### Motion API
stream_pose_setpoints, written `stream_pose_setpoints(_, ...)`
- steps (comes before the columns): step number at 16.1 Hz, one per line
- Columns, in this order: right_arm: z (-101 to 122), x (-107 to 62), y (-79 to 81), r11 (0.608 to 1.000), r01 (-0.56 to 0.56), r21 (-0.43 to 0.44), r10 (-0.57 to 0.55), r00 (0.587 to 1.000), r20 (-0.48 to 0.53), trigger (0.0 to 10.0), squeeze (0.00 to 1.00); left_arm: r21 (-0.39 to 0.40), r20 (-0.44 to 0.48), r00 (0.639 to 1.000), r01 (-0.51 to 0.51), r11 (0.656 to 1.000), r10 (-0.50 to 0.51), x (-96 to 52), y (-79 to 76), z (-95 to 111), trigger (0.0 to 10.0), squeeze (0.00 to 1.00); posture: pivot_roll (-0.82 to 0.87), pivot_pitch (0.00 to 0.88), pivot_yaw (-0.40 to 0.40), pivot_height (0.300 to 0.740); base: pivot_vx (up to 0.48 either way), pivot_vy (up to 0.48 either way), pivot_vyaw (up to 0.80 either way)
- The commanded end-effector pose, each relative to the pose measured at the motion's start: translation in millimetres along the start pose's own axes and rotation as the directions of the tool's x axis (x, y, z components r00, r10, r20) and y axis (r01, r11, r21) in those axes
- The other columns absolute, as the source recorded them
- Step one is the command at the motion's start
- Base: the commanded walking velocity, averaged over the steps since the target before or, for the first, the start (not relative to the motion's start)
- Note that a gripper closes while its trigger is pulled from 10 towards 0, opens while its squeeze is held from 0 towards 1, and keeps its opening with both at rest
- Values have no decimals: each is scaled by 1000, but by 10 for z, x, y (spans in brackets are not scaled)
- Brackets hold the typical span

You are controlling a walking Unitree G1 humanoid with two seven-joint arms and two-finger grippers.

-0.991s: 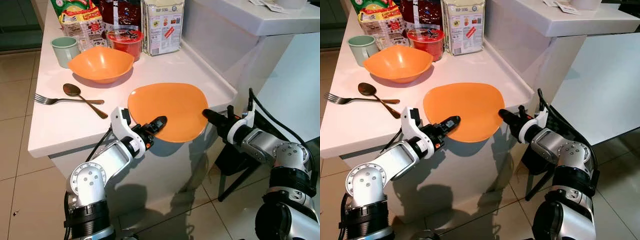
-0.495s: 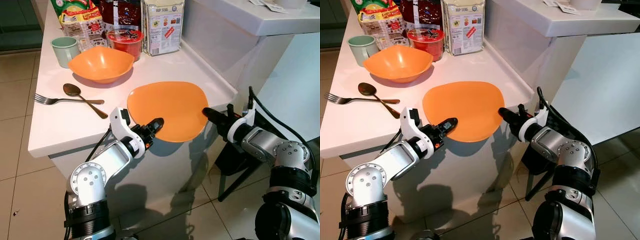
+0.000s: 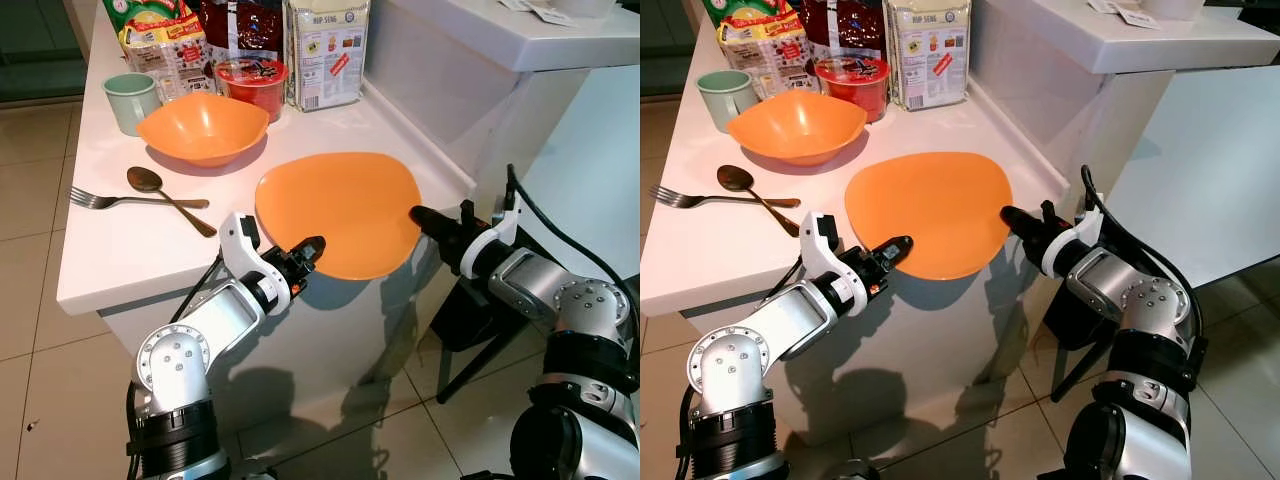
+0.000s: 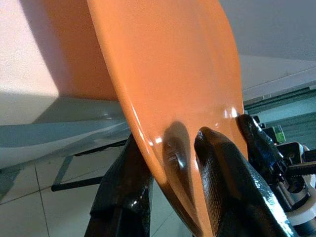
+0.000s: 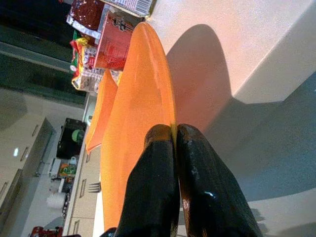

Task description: Setting the table

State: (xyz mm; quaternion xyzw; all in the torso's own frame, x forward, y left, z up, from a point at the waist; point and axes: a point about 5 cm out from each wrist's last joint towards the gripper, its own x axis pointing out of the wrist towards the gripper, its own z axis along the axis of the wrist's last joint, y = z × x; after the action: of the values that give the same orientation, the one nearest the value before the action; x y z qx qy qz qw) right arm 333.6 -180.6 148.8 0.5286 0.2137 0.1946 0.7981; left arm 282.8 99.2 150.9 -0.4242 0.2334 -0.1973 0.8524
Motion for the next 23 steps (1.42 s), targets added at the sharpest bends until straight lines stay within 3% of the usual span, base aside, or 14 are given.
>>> stream_pose_setpoints(1,-5,-19,56,1000,-30,-4,30,1000,1,0,0,9,-23,996,89,996,-89,38,-198,-39,0,0,99,0,-40,740,0,0,0)
stream_pose_setpoints(5,-27,-72,80,999,-44,-8,44,999,6,0,0,95,-52,991,131,987,-127,-8,-307,-50,0,0,101,0,-41,740,0,0,0)
stream_pose_setpoints(7,-47,-108,137,997,-68,-37,68,998,10,0,0,185,-62,988,152,971,-143,-58,-389,-46,0,0,103,0,-42,740,0,0,0)
stream_pose_setpoints(8,-35,-135,241,991,-109,-75,112,993,35,0,0,245,-42,988,157,957,-151,-99,-448,2,0,0,103,0,-41,740,0,0,0)
stream_pose_setpoints(10,4,-156,378,975,-173,-137,186,978,90,0,0,291,-6,985,165,942,-171,-137,-508,82,0,0,102,0,-40,740,0,0,0)
stream_pose_setpoints(11,12,-176,501,952,-231,-201,257,960,109,3843,0,338,24,981,175,925,-194,-166,-569,165,0,0,104,0,-41,740,0,0,0)
stream_pose_setpoints(12,-14,-187,591,931,-276,-238,306,947,99,10000,690,360,54,973,190,913,-224,-194,-626,236,0,0,104,0,-41,740,0,0,0)
stream_pose_setpoints(13,-53,-198,675,909,-340,-241,368,926,84,10000,1000,375,84,962,211,902,-260,-228,-682,306,0,0,103,0,-41,740,0,0,0)
stream_pose_setpoints(16,-73,-209,744,884,-373,-281,411,907,90,10000,1000,395,136,946,221,891,-295,-284,-713,409,0,0,120,0,-50,740,0,0,0)
stream_pose_setpoints(17,-56,-197,717,893,-353,-278,398,909,122,10000,1000,396,150,944,215,893,-294,-312,-691,426,0,0,121,0,-52,740,0,0,0)
stream_pose_setpoints(22,-87,-235,774,869,-428,-247,461,883,93,10000,1000,380,120,932,276,883,-343,-365,-682,384,0,0,112,0,-55,740,0,0,0)
stream_pose_setpoints(23,-74,-253,807,848,-470,-243,501,861,83,10000,1000,354,128,924,297,887,-361,-372,-684,392,0,0,116,0,-56,740,0,0,0)
